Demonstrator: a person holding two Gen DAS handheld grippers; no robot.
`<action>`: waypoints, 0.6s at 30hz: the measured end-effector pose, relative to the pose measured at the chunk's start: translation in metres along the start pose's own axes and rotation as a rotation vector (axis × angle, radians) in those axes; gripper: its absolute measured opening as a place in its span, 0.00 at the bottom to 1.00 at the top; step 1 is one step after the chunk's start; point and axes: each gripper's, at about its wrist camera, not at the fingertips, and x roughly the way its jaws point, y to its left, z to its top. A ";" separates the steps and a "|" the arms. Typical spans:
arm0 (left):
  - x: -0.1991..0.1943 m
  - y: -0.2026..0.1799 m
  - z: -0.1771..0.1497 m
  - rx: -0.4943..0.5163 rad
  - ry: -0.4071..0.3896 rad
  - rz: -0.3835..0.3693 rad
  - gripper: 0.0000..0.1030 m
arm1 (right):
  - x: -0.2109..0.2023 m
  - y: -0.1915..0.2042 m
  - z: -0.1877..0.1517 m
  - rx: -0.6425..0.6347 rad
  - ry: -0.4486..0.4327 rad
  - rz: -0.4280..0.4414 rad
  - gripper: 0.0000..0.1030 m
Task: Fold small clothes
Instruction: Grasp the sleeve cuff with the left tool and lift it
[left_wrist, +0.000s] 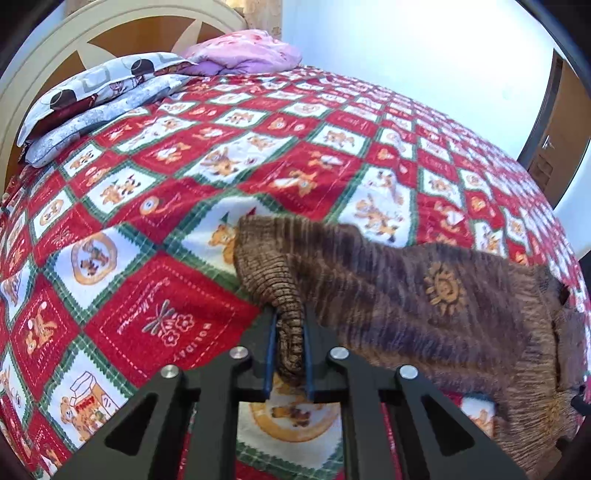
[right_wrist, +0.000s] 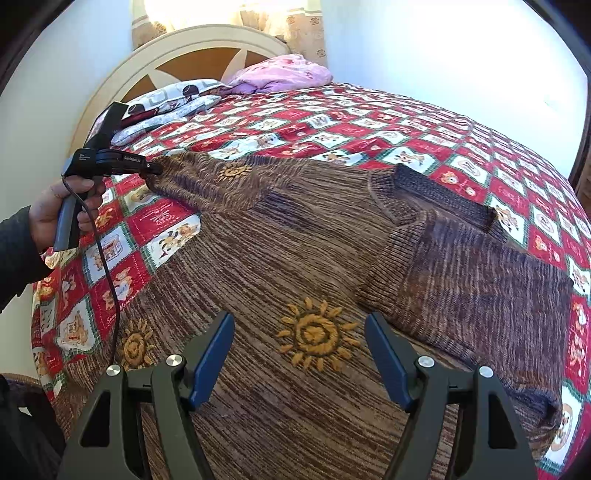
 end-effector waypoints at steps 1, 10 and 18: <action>-0.003 -0.002 0.002 0.001 -0.012 -0.007 0.13 | -0.001 -0.002 -0.001 0.006 -0.003 -0.001 0.72; -0.042 -0.040 0.017 0.043 -0.111 -0.171 0.12 | -0.012 -0.023 -0.006 0.078 -0.022 -0.012 0.72; -0.077 -0.107 0.029 0.132 -0.178 -0.286 0.12 | -0.024 -0.047 -0.010 0.197 -0.053 0.002 0.72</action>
